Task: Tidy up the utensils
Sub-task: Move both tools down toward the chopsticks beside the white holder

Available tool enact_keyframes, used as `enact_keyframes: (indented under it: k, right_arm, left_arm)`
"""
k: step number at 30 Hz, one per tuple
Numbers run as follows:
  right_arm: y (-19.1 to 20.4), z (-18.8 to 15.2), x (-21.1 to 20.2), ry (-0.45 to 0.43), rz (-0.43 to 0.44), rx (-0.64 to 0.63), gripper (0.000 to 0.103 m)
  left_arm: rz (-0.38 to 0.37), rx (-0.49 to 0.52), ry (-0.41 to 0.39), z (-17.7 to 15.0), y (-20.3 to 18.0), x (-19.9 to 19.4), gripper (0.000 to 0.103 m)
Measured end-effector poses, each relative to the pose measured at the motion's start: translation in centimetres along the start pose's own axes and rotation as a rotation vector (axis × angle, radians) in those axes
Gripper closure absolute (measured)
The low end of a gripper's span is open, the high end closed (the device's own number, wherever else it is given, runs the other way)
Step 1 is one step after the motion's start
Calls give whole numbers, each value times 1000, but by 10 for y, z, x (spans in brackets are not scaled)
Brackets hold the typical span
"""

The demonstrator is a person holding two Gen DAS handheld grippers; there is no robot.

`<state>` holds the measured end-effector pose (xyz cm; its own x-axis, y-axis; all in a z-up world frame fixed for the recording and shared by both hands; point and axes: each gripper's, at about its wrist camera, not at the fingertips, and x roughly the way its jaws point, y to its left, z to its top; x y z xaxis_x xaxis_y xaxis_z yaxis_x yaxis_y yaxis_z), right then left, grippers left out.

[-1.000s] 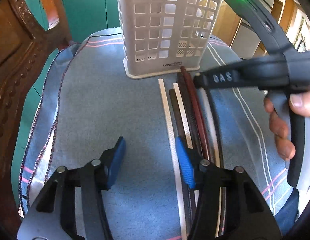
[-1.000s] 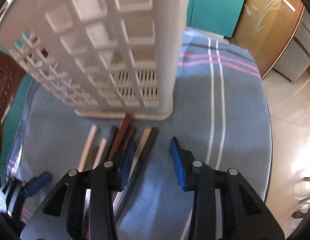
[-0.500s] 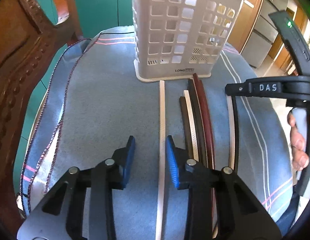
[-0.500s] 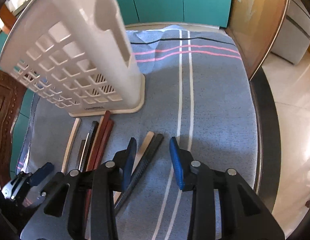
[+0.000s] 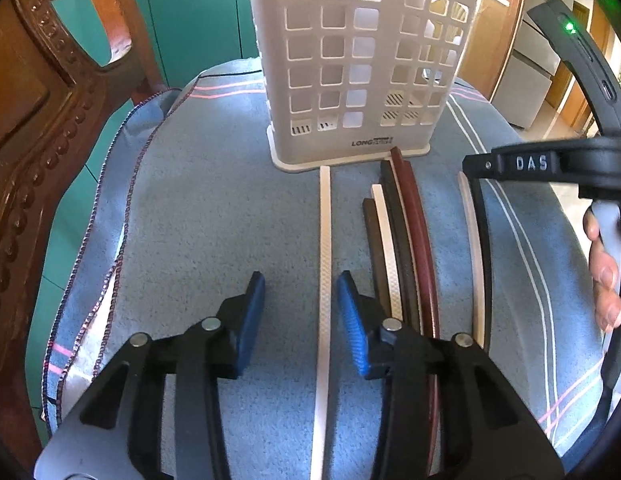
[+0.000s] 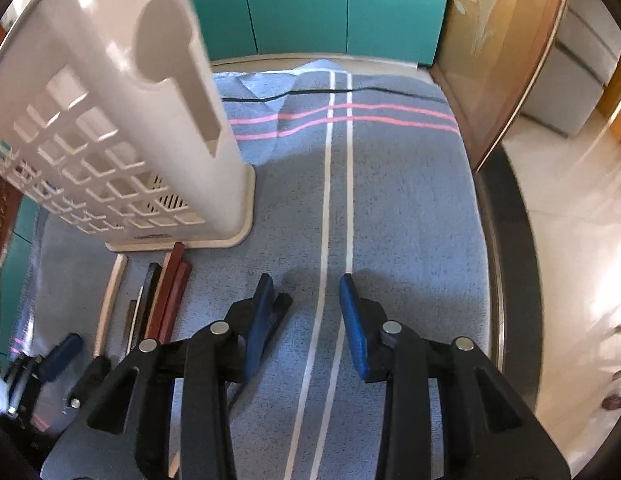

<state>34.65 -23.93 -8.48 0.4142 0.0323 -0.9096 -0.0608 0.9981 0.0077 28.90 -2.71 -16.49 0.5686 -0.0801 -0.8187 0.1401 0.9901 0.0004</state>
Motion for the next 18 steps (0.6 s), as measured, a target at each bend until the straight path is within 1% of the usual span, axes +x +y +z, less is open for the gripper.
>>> enact_keyframes:
  k: [2,3,4,6,7,8,9,10,11,13,14,16,18]
  right_arm:
    - [8,-6,-4,-3,4,-13,67]
    - [9,-8,-4,1,24,-17,67]
    - [12,-11,-3,25,37,-24,68]
    - [20,-15,-3,12,-9,-76,69]
    - [25,-19,-6,11,-14,-92,70]
    - [24,-20,-7,18,4,-101,73]
    - [22,-20,-8,26,32,-99,78]
    - [18,-20,-10,33,66,-86,80]
    - [12,-20,-11,40,142,-58,81]
    - [6,-20,-15,50,258,-17,84]
    - [6,-20,-15,50,258,-17,85]
    - [2,-20,-20,40,315,-2,86]
    - [0,-20,-27,31,344,11,86]
  left_arm:
    - [2,-3,-3,0,1,0,60]
    - [3,-3,-4,1,0,1,60]
    - [4,-5,-5,2,0,1,60]
    - [4,-7,-6,2,0,1,60]
    - [2,-7,-5,3,1,1,60]
    - [0,-9,-4,3,1,1,60]
    - [1,-13,-1,4,3,1,59]
    - [2,-17,0,4,4,1,59]
    - [5,-23,1,4,6,1,60]
    - [3,-27,2,4,9,1,60]
    - [5,-27,2,4,9,1,60]
    - [7,-27,2,3,9,0,60]
    - [6,-28,4,3,8,0,60]
